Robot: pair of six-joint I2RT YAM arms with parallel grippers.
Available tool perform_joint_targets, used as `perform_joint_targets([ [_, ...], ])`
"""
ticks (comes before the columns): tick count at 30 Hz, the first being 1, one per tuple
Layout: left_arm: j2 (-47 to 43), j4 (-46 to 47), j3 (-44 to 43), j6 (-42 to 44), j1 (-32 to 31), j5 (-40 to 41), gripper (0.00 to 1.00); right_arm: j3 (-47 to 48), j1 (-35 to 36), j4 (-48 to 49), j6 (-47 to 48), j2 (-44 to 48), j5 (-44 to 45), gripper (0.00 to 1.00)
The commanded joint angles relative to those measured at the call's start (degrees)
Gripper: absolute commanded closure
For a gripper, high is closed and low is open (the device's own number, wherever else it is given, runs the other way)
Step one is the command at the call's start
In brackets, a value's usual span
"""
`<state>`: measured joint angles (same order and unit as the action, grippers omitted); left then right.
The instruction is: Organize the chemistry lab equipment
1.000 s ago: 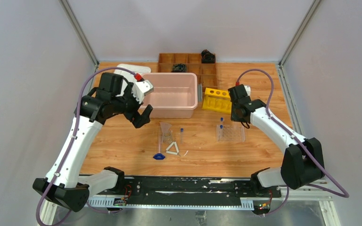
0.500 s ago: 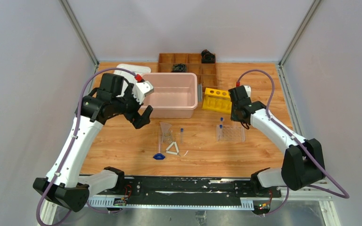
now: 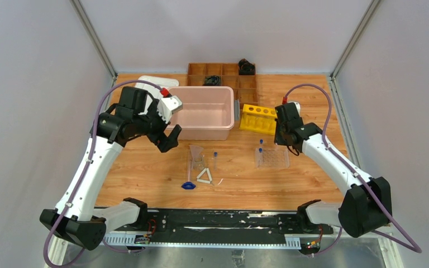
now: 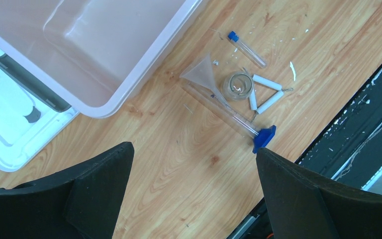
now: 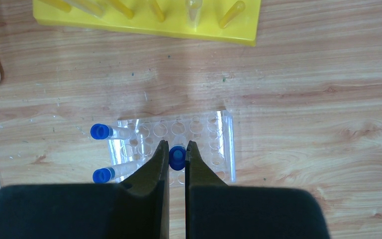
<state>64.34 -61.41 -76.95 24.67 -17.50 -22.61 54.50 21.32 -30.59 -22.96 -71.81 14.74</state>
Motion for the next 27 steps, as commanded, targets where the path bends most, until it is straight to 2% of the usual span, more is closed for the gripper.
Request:
perform_joint_targets([
  [1, 0.3, 0.7, -0.2, -0.7, -0.4, 0.0, 0.00, 0.0, -0.6, -2.5, -0.1, 0.8, -2.2, 1.00],
  [27, -0.1, 0.7, -0.1, -0.8, -0.3, 0.1, 0.00, -3.4, -0.5, 0.5, -1.3, -5.2, -2.7, 1.00],
])
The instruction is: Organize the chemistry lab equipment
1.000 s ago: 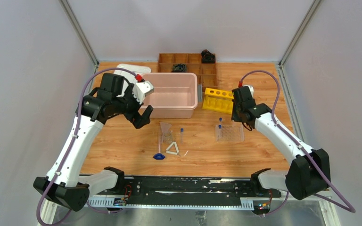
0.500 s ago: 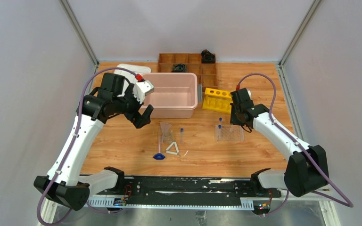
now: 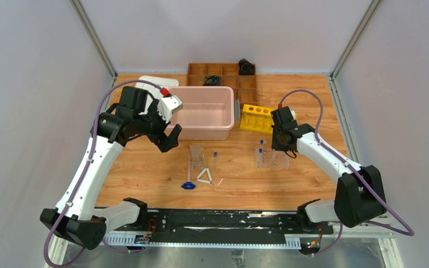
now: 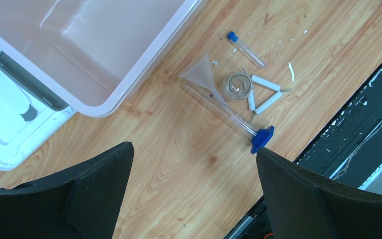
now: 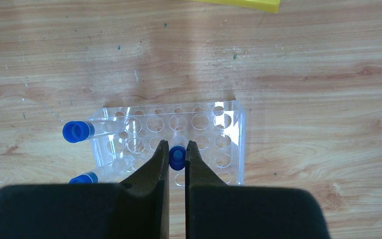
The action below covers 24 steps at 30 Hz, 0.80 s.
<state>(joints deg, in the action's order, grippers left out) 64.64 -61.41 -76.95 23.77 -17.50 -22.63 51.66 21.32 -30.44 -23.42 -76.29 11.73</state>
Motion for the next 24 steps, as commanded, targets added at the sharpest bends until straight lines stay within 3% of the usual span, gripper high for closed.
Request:
perform_joint_targets([
  [1, -0.4, 0.7, -0.1, 0.1, -0.3, 0.2, 0.00, -0.5, -0.5, 0.4, -0.9, -0.9, 0.1, 0.99],
  [4, -0.4, 0.7, -0.1, 0.2, -0.3, 0.3, 0.00, -0.5, -0.5, 0.3, -0.8, -0.4, 0.0, 0.84],
  [6, -0.5, 0.7, -0.2, 0.1, -0.3, 0.3, 0.00, -0.3, -0.5, -0.2, -0.9, 0.9, 0.3, 0.68],
  [8, -0.4, 0.7, -0.3, 0.0, -0.3, 0.3, 0.00, 0.7, -0.5, -1.1, -1.1, 2.7, 0.8, 0.60],
  [16, 0.0, 0.7, -0.7, -1.2, -0.3, 0.4, 0.00, 9.3, 6.9, -5.9, -4.8, 8.5, 4.6, 0.56],
  [20, 0.0, 0.7, -0.1, -1.7, -0.3, 1.1, 0.00, 9.2, 18.8, -2.1, -8.8, 6.8, 6.4, 0.54],
  [24, -0.2, 0.7, -0.1, -2.1, -0.3, 2.5, 0.00, 9.9, 29.7, 1.8, -11.9, -0.6, 10.3, 0.51],
])
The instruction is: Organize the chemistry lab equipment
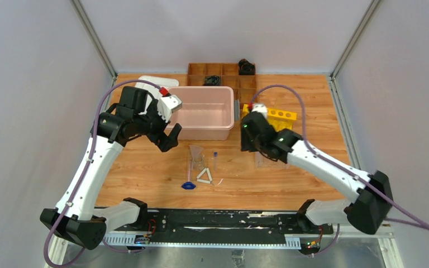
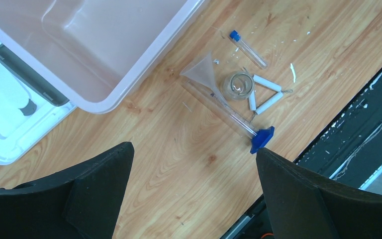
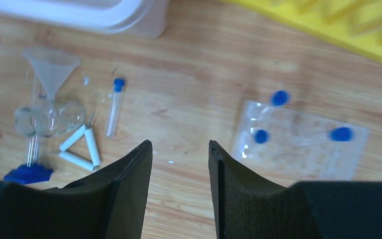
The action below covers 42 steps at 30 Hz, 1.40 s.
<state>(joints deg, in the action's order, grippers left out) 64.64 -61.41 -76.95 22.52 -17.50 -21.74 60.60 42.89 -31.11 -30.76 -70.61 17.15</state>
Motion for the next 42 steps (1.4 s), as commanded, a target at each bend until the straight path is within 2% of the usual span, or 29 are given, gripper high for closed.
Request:
perform_joint_targets([
  [1, -0.3, 0.7, -0.3, -0.9, -0.3, 2.0, 0.00, 1.7, 10.2, 3.3, -4.7, -8.4, 5.7, 0.50],
  [7, -1.6, 0.6, -0.2, -0.9, -0.3, 3.2, 0.00, 6.1, 18.4, 8.5, -2.3, -20.5, 10.6, 0.45],
  [12, -3.1, 0.6, 0.5, -0.9, -0.3, 3.6, 0.00, 8.5, 19.4, 10.8, -2.2, -29.2, 10.6, 0.49],
  [17, -4.0, 0.6, 1.2, -0.6, -0.3, 4.7, 0.00, 8.5, 19.4, 13.9, -2.2, -33.3, 10.8, 0.52],
  [23, -3.8, 0.6, 0.7, -0.6, -0.3, 5.1, 0.00, 6.0, 19.4, 18.8, -2.4, -35.8, 11.7, 0.55],
  [33, -3.5, 0.6, -0.7, -0.8, -0.3, 5.8, 0.00, -0.2, 19.4, 25.3, -2.8, -36.5, 12.9, 0.66],
  [42, -1.8, 0.6, -1.9, -1.6, -0.3, 5.5, 0.00, -5.8, 19.5, 26.8, -4.5, -31.0, 15.1, 0.89],
])
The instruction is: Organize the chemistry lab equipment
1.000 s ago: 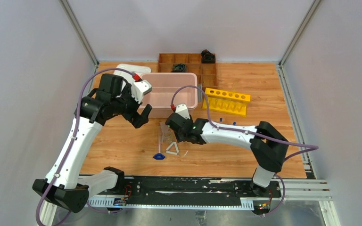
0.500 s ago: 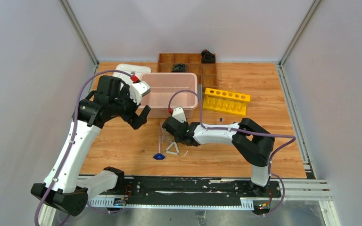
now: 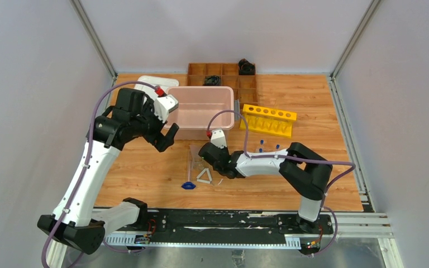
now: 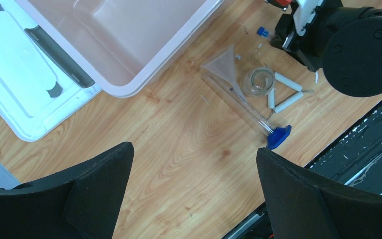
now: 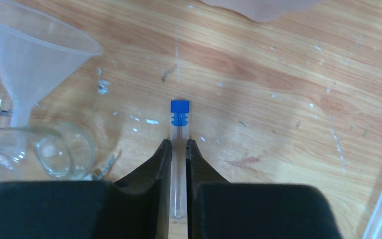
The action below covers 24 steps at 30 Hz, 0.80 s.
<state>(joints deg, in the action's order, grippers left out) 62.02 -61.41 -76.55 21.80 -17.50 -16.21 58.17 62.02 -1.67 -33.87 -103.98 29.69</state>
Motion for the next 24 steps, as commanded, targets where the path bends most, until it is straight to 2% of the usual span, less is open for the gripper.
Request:
perform_joint_targets([
  [1, 1.0, 0.6, -2.5, -0.9, -0.3, -0.1, 0.00, -4.0, 0.4, -2.6, -1.5, 3.5, 2.8, 0.91],
  [6, 1.5, 0.6, -3.6, -1.5, -0.3, -1.3, 0.00, -6.8, 0.4, -2.7, -1.7, 10.5, 4.3, 1.00],
  [13, 1.1, 0.6, -4.3, -2.5, -0.3, -3.8, 0.00, -7.9, 0.8, -3.9, -0.3, 25.8, 4.8, 1.00],
  [18, 0.9, 0.7, -5.0, -4.0, -0.3, -8.3, 0.00, -3.0, 1.0, -2.7, 1.5, 32.3, 1.1, 1.00],
  [24, 1.5, 2.1, -7.2, -7.0, -0.3, -18.5, 0.01, 6.0, 1.0, 1.1, 1.3, 31.7, -5.0, 1.00],
])
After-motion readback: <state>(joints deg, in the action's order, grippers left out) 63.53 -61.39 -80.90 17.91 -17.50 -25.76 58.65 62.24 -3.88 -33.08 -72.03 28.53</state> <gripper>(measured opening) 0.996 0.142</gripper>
